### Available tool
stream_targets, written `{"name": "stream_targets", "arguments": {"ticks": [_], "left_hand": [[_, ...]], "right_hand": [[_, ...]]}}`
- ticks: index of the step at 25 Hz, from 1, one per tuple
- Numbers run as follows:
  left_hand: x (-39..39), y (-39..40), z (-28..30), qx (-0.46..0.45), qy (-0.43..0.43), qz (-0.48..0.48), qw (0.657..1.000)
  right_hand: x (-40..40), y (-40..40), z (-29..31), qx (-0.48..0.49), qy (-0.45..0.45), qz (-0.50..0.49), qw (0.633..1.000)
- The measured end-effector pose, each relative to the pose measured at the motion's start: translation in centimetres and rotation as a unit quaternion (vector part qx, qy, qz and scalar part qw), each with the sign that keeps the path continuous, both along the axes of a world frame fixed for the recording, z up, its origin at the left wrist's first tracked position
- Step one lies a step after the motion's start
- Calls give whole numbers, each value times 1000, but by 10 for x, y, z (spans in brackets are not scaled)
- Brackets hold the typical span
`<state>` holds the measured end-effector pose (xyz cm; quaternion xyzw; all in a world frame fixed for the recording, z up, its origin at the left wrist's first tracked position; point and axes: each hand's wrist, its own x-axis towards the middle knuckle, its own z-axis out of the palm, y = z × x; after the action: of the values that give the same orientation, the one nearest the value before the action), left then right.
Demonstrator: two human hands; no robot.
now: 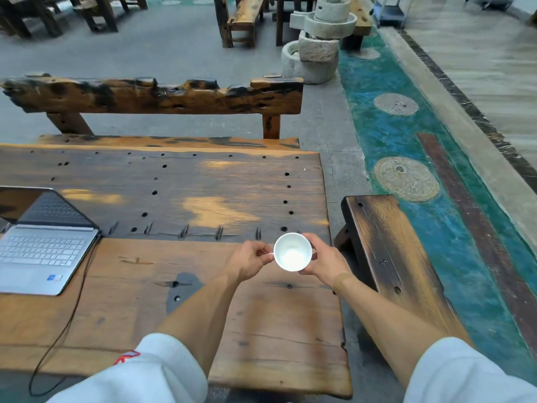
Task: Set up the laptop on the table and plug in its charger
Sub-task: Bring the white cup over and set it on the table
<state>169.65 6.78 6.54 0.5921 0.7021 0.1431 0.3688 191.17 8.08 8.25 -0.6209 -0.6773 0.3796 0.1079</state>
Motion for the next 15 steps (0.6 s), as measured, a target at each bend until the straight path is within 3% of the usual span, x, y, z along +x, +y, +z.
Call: {"name": "stream_targets", "arguments": {"ticks": [15], "left_hand": [[102,-135,-24,-38,29,50,998]], "right_hand": [[101,-103,-31,-51,5,74,996]]}}
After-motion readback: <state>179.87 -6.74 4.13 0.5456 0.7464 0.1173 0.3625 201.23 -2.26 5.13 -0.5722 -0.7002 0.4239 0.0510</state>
